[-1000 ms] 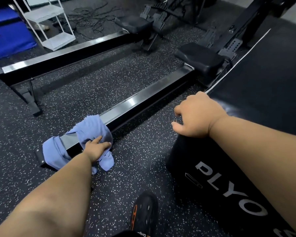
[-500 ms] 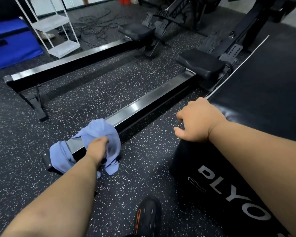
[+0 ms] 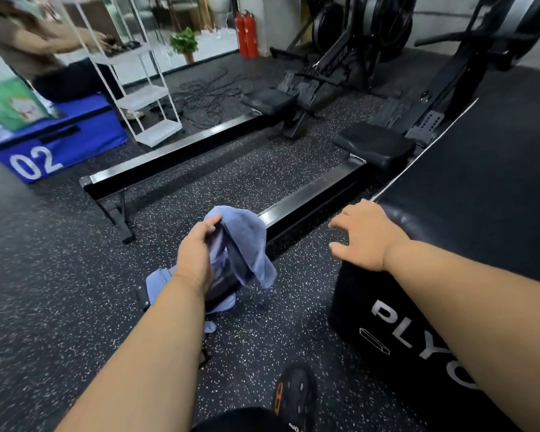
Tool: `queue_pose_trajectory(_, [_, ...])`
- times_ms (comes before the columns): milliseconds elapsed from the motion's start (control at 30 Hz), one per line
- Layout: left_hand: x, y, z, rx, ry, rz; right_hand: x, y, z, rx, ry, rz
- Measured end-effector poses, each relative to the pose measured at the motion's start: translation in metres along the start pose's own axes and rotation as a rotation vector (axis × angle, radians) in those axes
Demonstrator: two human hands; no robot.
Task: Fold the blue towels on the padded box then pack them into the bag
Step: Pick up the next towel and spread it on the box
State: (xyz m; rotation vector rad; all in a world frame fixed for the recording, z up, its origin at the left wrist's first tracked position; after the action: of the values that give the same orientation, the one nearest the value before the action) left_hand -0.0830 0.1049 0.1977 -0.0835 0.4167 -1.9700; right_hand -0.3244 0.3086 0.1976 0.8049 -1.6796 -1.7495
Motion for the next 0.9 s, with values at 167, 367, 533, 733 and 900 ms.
queue_pose_trajectory(167, [-0.056,-0.018,0.055,-0.056,-0.081,-0.103,-0.061,0.001,-0.015,0.485,-0.159,-0.05])
queue_pose_trajectory(367, [-0.14,-0.04,0.101,-0.147,-0.113,-0.267,-0.145,0.054,-0.039,1.101,-0.303,-0.087])
queue_pose_trajectory(533, [-0.209,-0.05,0.111,-0.199,-0.075,-0.412,-0.222,0.105,-0.034,1.466,-0.391,-0.173])
queue_pose_trajectory(733, [-0.29,-0.063,0.117,-0.206,-0.01,-0.563,-0.306,0.122,-0.013,1.829,-0.543,-0.418])
queue_pose_trajectory(900, [-0.343,-0.075,0.12,-0.179,0.027,-0.685,-0.362,0.138,-0.001,2.038,-0.465,-0.426])
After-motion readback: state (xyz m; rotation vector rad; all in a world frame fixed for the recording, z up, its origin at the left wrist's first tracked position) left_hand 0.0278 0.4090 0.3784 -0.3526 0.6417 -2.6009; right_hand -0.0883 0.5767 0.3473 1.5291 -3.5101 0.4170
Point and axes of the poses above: each hand's wrist, its own x-axis towards the middle knuckle, its own y-axis out of the back of the hand, z = x × y, the point moved 1 cm from there along x, towards the middle knuckle, and after that the axes turned 14 degrees about -y, right-handed, at the moved point
